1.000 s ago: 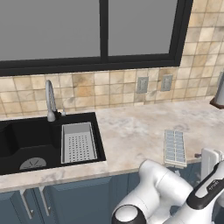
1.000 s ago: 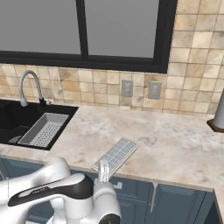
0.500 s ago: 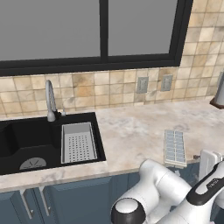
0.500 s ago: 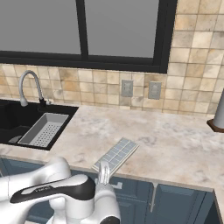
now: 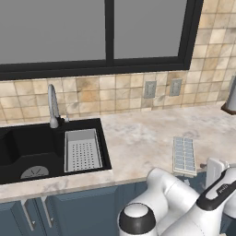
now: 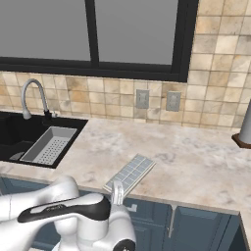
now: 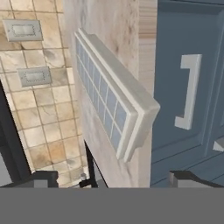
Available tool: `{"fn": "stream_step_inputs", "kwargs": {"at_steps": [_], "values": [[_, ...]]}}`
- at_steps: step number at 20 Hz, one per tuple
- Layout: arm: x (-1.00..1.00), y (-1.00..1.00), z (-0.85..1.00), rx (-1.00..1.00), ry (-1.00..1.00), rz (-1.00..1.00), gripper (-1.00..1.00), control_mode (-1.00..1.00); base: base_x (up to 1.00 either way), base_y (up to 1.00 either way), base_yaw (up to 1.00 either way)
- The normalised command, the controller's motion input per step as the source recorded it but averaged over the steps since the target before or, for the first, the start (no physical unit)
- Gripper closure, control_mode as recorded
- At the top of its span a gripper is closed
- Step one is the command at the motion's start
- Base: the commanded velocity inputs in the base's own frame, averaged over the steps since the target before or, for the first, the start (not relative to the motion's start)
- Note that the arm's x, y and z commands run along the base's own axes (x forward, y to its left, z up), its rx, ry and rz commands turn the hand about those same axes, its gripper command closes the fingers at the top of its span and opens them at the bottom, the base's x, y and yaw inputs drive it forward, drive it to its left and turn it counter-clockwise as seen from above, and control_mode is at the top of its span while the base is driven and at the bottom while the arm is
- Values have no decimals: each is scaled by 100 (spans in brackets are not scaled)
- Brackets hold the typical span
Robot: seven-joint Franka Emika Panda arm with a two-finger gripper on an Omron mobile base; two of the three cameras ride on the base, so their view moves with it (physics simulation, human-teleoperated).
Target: The ice cube tray has been filled with water. Take the tray and place it in the freezer to make ice. Close the freezer door after placing the tray.
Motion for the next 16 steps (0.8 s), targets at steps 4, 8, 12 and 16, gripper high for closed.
{"fn": "stream_step_inputs", "kwargs": {"at_steps": [4,8,12,16], "values": [[13,-1,-15,0,0,3,-100,-100,0,0,0],[11,-8,-12,0,0,4,-100,-100,0,0,0],[9,-11,-10,0,0,4,-100,-100,0,0,0],[12,-10,-10,0,0,4,-100,-100,0,0,0]]}}
